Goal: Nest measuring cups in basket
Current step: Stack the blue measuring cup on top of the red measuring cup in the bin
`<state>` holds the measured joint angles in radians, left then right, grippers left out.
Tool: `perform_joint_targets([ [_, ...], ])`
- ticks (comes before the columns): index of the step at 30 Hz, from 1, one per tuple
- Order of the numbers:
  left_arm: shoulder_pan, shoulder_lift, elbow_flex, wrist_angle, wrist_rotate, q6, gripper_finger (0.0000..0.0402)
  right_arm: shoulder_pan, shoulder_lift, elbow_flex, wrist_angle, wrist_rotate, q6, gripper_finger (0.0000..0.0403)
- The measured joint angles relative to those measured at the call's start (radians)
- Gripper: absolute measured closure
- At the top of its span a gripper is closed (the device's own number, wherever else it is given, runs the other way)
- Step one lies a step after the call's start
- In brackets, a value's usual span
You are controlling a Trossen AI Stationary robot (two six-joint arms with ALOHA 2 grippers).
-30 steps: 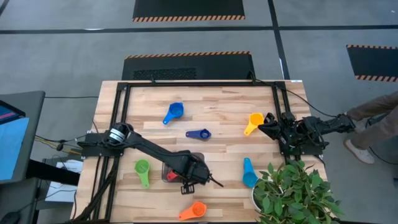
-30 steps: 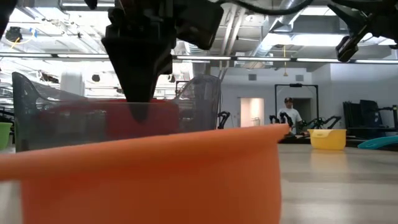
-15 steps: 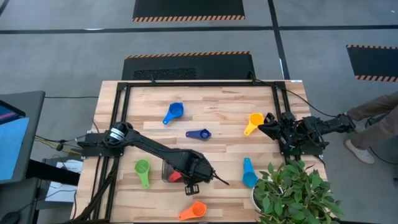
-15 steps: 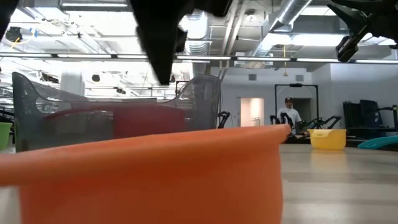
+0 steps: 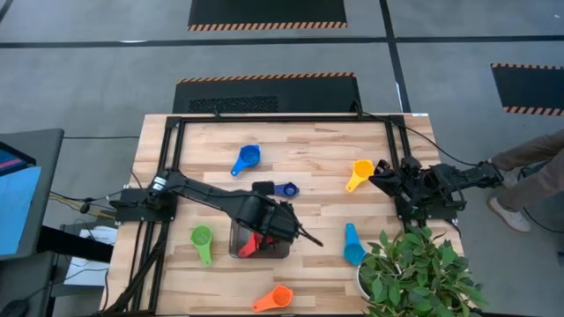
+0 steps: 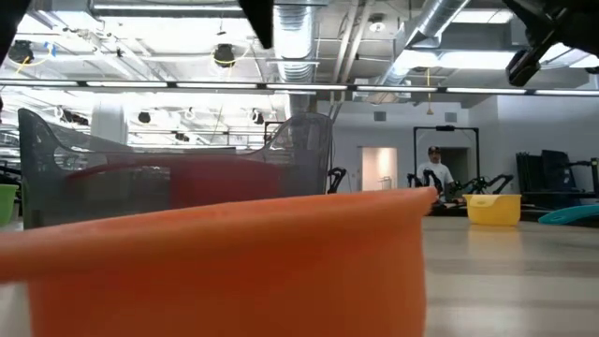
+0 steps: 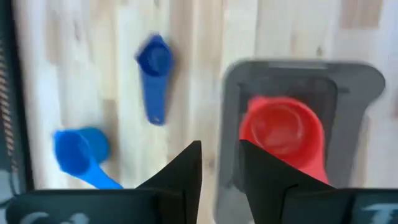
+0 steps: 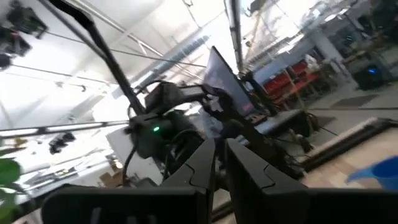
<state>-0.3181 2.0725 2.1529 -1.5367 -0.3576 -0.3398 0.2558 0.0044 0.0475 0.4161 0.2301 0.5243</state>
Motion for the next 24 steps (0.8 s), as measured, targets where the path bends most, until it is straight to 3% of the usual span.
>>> perform_joint_targets([
  [3,0.043,-0.009,-0.009,-0.033,-0.096,-0.001,0.0306,0.000,0.002,0.000,0.040,-0.034,0.000,0.0339],
  [8,0.164,-0.057,-0.098,-0.031,-0.153,-0.012,0.0306,0.000,-0.001,0.000,0.036,-0.054,-0.002,0.0339],
  [18,0.462,-0.117,-0.496,0.249,0.015,0.054,0.0306,-0.003,0.001,0.000,0.043,-0.053,-0.063,0.0339],
  [24,0.575,-0.118,-0.507,0.283,-0.012,0.069,0.0306,-0.003,0.001,0.000,0.068,-0.049,-0.088,0.0339],
])
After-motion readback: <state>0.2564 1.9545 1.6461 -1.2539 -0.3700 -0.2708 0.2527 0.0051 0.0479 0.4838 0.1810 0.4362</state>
